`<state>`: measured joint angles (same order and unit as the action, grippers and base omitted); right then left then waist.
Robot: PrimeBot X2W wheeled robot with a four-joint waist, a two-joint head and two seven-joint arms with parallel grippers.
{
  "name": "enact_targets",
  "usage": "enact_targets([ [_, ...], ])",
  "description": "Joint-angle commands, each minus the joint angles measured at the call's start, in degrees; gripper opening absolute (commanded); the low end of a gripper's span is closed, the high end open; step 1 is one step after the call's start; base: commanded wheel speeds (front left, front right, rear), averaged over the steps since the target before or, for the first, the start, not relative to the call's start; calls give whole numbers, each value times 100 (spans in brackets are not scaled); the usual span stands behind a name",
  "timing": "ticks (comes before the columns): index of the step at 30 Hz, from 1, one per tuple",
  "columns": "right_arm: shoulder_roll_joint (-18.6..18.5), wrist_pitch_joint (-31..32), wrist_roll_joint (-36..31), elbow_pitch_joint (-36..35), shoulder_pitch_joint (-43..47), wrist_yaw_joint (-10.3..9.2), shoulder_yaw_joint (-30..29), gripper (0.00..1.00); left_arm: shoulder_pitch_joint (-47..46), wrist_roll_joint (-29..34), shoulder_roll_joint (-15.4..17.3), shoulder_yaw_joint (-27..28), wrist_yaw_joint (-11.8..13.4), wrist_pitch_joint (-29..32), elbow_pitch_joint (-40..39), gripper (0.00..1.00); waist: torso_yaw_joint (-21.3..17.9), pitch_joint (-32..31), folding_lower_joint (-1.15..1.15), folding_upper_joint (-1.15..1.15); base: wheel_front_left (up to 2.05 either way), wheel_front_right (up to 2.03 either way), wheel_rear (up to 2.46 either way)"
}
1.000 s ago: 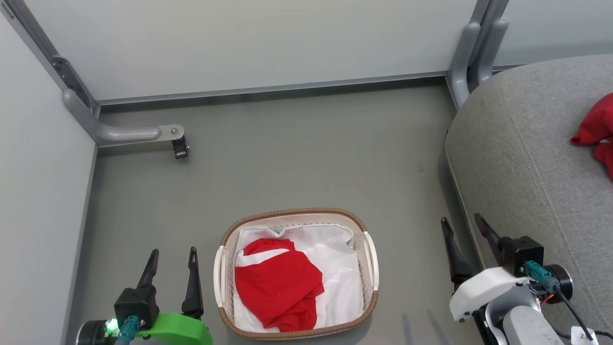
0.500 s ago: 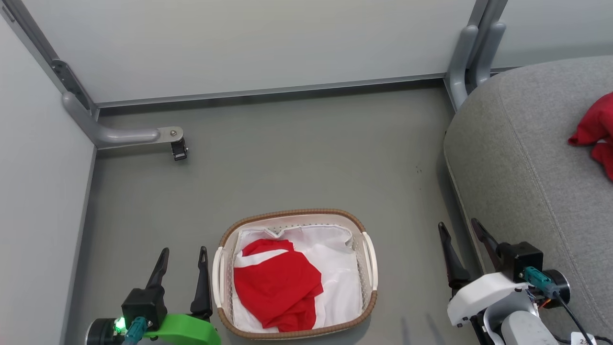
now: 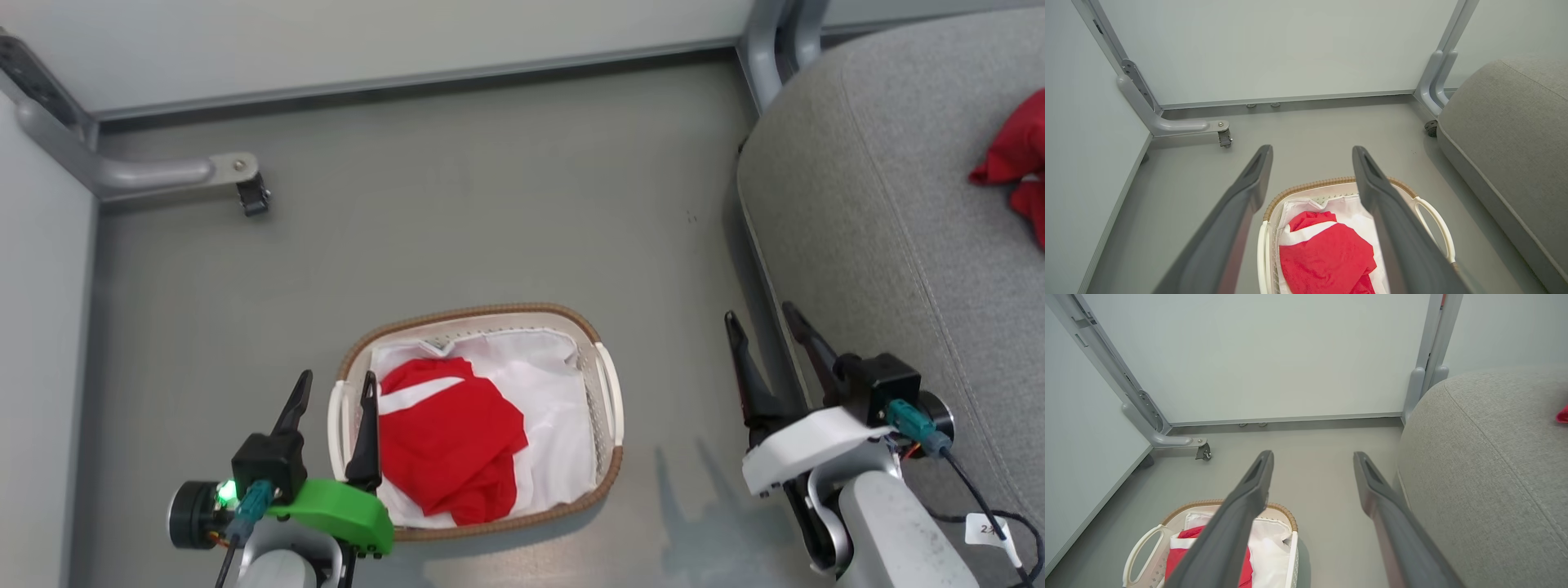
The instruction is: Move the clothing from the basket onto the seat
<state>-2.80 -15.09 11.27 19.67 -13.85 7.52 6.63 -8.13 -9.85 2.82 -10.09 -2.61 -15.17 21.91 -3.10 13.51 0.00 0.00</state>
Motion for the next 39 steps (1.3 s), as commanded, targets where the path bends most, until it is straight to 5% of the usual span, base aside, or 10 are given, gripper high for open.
enact_targets([
  [1,-27,-11,67,-52,-118,-6,-22,100,-177,39,18,-38,-43,4,72,100,-295,461,0,0,0,0,0],
  [20,-21,-11,450,-547,-1040,-6,85,100,-1909,594,51,-148,-152,3,1664,100,-858,2383,0,0,0,0,0],
  [39,-23,-11,777,-1159,-1578,-6,249,100,-3235,1147,472,-409,-1,3,3352,100,-1207,3482,0,0,0,0,0],
])
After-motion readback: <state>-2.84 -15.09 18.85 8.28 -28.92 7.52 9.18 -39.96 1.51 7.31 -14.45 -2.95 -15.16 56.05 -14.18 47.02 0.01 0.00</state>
